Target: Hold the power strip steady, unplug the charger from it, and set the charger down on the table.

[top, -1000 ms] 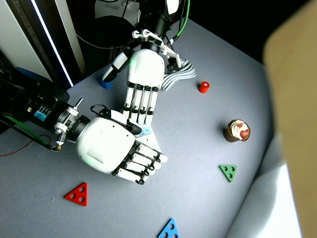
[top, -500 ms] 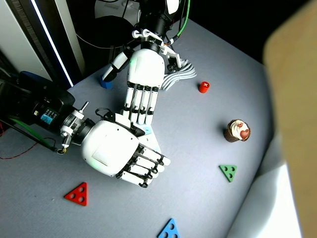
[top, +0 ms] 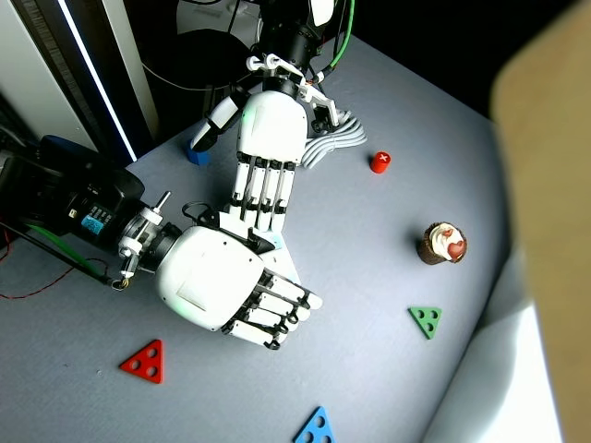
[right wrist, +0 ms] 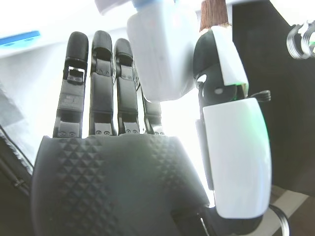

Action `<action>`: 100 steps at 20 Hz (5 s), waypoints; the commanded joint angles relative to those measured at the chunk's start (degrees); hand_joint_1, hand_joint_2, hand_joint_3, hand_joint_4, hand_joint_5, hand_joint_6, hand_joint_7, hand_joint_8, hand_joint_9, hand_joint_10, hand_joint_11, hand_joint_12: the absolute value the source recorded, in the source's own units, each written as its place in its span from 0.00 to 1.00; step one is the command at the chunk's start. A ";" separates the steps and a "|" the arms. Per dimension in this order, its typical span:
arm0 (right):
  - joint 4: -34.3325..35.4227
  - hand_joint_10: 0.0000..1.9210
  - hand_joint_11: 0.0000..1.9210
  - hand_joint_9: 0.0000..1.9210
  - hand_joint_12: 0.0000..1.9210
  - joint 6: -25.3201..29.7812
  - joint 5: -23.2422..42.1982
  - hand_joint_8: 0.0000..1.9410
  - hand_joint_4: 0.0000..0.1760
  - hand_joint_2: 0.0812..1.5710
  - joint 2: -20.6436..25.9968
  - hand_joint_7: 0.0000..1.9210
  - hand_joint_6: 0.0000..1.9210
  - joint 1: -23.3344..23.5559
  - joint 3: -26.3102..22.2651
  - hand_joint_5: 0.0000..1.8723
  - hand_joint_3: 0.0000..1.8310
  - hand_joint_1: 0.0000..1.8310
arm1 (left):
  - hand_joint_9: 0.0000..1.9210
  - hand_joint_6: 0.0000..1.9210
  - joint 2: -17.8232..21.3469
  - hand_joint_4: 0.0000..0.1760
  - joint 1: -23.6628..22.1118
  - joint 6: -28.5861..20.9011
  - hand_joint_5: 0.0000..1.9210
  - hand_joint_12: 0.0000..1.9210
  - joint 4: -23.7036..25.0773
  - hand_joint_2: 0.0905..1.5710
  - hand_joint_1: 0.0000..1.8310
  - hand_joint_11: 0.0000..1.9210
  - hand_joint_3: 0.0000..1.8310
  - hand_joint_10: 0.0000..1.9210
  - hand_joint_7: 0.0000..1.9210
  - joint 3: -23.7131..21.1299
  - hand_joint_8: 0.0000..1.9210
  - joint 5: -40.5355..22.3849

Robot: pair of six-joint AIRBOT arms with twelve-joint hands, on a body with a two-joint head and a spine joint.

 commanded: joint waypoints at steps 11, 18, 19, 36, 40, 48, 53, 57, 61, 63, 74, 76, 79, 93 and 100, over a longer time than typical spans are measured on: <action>-3.35 0.00 0.08 0.24 0.37 1.52 4.43 0.00 0.00 0.74 0.15 0.22 0.00 0.70 0.45 0.19 0.00 0.47 | 0.05 0.00 0.04 0.00 -0.36 -0.07 0.05 0.06 -0.04 0.63 0.00 0.02 0.00 0.01 0.05 -0.36 0.01 -1.84; -3.35 0.00 0.07 0.23 0.37 1.62 4.43 0.00 0.00 0.74 0.07 0.22 0.00 0.70 0.44 0.19 0.00 0.47 | 0.05 0.00 0.04 0.00 -0.48 -0.07 0.04 0.06 -0.04 0.62 0.00 0.02 0.00 0.00 0.05 -0.34 0.00 -1.81; -3.35 0.00 0.08 0.24 0.37 1.62 4.43 0.00 0.00 0.74 0.03 0.22 0.00 0.70 0.46 0.18 0.00 0.47 | 0.05 0.00 0.04 0.00 -0.51 -0.07 0.04 0.06 -0.04 0.62 0.00 0.02 0.00 0.00 0.05 -0.35 0.00 -1.81; -5.01 0.16 0.40 0.63 0.64 1.92 4.51 0.43 0.00 0.68 0.66 0.59 0.50 1.65 0.69 0.50 0.00 0.68 | 0.05 0.00 0.27 0.00 -0.90 -0.07 0.05 0.06 -0.05 0.63 0.00 0.03 0.00 0.00 0.05 -0.38 0.00 -1.54; -6.00 0.10 0.41 0.65 0.62 2.12 4.40 0.42 0.00 0.68 1.70 0.59 0.50 3.87 0.76 0.50 0.00 0.68 | 0.04 0.00 0.24 0.00 -0.78 -0.06 0.04 0.06 -0.04 0.62 0.00 0.02 0.00 0.00 0.05 -0.44 0.00 -1.36; -7.10 0.07 0.41 0.67 0.61 2.52 3.54 0.39 0.00 0.67 7.70 0.61 0.48 4.79 -3.31 0.51 0.00 0.68 | 0.05 0.00 0.26 0.00 -0.53 -0.06 0.05 0.06 -0.04 0.63 0.00 0.02 0.00 0.00 0.05 -0.51 0.00 -1.32; -13.67 0.05 0.41 0.68 0.62 0.87 5.39 0.39 0.00 0.67 13.92 0.61 0.49 3.48 -6.00 0.51 0.00 0.68 | 0.05 0.00 0.31 0.00 -0.61 -0.08 0.04 0.06 -0.09 0.63 0.00 0.02 0.00 0.00 0.05 -0.66 0.00 -1.32; -17.08 0.04 0.40 0.68 0.63 -2.30 8.93 0.42 0.00 0.68 16.32 0.59 0.51 0.54 -5.80 0.50 0.00 0.68 | 0.05 0.00 0.33 0.00 -0.71 -0.08 0.04 0.06 -0.10 0.62 0.00 0.02 0.00 0.00 0.05 -0.70 0.00 -1.30; -10.45 0.04 0.40 0.67 0.63 -6.51 5.63 0.41 0.00 0.68 16.86 0.59 0.51 -1.39 -3.72 0.50 0.00 0.68 | 0.05 0.00 0.43 0.00 -0.85 -0.08 0.04 0.06 -0.21 0.62 0.00 0.03 0.00 0.00 0.05 -0.74 0.00 -1.29; -6.22 0.03 0.40 0.68 0.64 -8.16 1.46 0.42 0.00 0.68 17.13 0.59 0.50 -2.07 -2.97 0.50 0.00 0.68 | 0.05 0.00 0.44 0.00 -0.92 -0.08 0.04 0.06 -0.22 0.62 0.00 0.02 0.00 0.00 0.05 -0.74 0.00 -1.29; 4.42 0.02 0.40 0.68 0.63 -8.74 -19.15 0.41 0.00 0.68 15.81 0.59 0.52 -4.85 0.28 0.49 0.00 0.68 | 0.05 0.00 0.51 0.00 -1.05 -0.09 0.04 0.06 -0.37 0.62 0.00 0.03 0.00 0.00 0.05 -0.87 0.00 -1.20; 4.66 0.33 0.40 0.57 0.63 -7.56 -21.80 0.37 0.00 0.67 15.11 0.61 0.52 -5.02 1.45 0.49 0.00 0.69 | 0.04 0.00 0.51 0.00 -1.06 -0.09 0.03 0.05 -0.37 0.63 0.00 0.02 0.00 0.00 0.04 -0.90 0.00 -1.14; 4.66 0.28 0.40 0.54 0.62 -7.12 -22.22 0.42 0.00 0.70 14.82 0.55 0.61 -4.95 1.72 0.45 0.00 0.68 | 0.04 0.00 0.52 0.00 -1.09 -0.09 0.03 0.05 -0.37 0.63 0.00 0.02 0.00 0.00 0.04 -0.89 0.00 -1.14; 4.66 0.00 0.04 0.09 0.17 -4.31 -18.88 0.00 0.00 0.57 15.62 0.07 0.00 -3.33 2.86 0.02 0.00 0.35 | 0.03 0.00 0.85 0.00 -1.80 -0.09 0.03 0.05 -0.68 0.63 0.00 0.02 0.00 0.00 0.04 -0.88 0.00 -1.13; 4.68 0.00 0.06 0.11 0.17 -1.48 -17.11 0.01 0.00 0.57 16.43 0.09 0.01 -1.04 2.63 0.04 0.00 0.31 | 0.04 0.01 1.38 0.00 -1.89 -0.09 0.03 0.05 -0.80 0.62 0.00 0.02 0.00 0.00 0.04 -1.19 0.00 -1.10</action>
